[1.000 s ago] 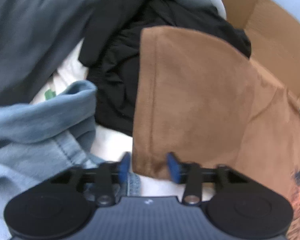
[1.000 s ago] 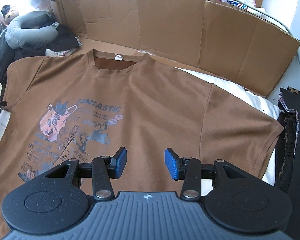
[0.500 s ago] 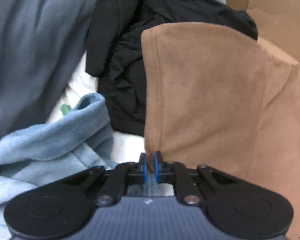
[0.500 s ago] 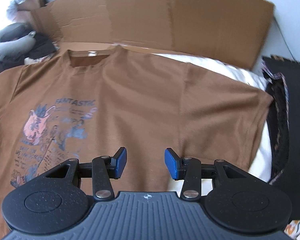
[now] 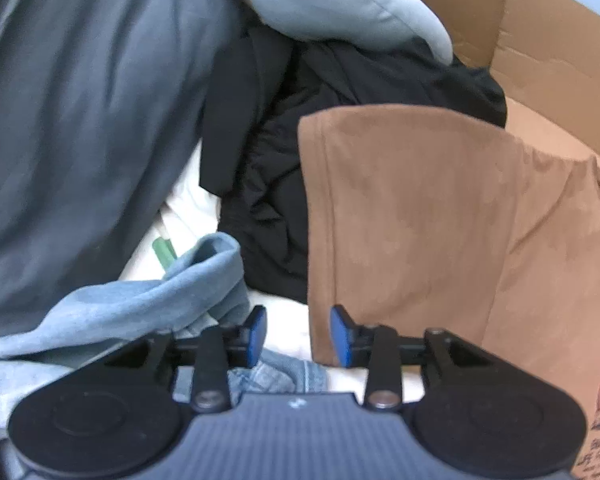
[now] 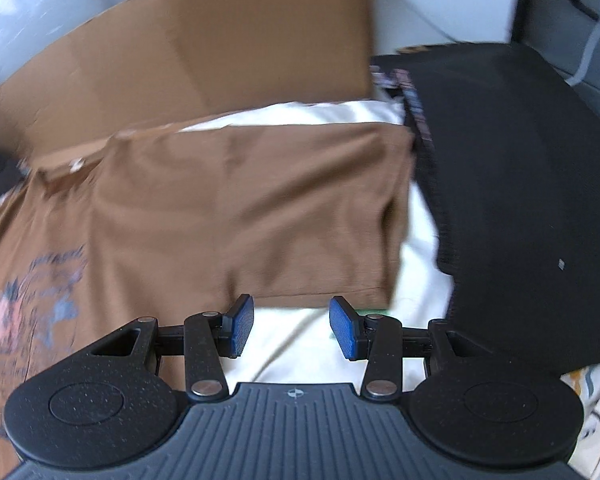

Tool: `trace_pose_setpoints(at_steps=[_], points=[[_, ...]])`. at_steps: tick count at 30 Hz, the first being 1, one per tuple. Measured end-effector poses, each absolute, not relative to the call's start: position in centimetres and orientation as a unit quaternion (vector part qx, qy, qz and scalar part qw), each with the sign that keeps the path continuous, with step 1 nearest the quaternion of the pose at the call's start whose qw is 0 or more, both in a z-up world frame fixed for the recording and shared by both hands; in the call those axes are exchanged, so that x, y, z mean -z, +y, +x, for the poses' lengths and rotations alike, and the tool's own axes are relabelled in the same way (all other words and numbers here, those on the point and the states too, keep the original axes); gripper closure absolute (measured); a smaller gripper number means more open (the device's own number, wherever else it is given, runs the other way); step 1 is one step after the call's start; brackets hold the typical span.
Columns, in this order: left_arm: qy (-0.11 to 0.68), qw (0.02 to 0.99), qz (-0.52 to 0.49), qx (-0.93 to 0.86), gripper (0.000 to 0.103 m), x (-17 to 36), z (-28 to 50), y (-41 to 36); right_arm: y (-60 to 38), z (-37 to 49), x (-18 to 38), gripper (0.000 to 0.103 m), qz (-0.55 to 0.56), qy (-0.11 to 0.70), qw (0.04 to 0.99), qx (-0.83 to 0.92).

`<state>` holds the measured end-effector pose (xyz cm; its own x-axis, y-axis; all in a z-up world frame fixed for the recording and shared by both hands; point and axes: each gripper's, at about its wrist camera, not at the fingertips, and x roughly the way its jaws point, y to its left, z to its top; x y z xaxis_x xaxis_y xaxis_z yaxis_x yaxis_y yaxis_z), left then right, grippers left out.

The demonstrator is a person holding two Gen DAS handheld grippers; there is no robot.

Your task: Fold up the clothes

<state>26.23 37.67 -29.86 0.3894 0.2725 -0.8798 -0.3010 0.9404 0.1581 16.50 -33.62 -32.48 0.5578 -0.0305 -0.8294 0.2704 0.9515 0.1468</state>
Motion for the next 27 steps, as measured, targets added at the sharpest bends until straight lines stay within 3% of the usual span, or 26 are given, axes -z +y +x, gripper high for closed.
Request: trace_pose_setpoints(at_steps=[10, 20, 24, 25, 27], points=[[0.515, 0.843, -0.021, -0.155, 0.06, 27.2, 25.8, 35.4, -36.9, 17.1, 34.4, 0.054, 0.178, 0.429, 0.873, 0.145], [0.526, 0.837, -0.031, -0.149, 0.059, 27.3, 21.5, 34.1, -37.8, 18.6, 37.5, 0.056, 0.169, 0.458, 0.863, 0.13], [0.531, 0.833, -0.027, -0.155, 0.059, 27.3, 20.0, 34.3, -37.9, 18.3, 37.5, 0.095, 0.153, 0.46, 0.866, 0.123], [0.531, 0.832, -0.027, -0.157, 0.059, 27.2, 19.7, 34.4, -38.0, 18.3, 37.5, 0.1, 0.15, 0.459, 0.867, 0.119], [0.531, 0.831, -0.03, -0.16, 0.059, 27.0, 19.3, 34.6, -38.1, 18.1, 37.2, 0.101, 0.143, 0.457, 0.87, 0.115]])
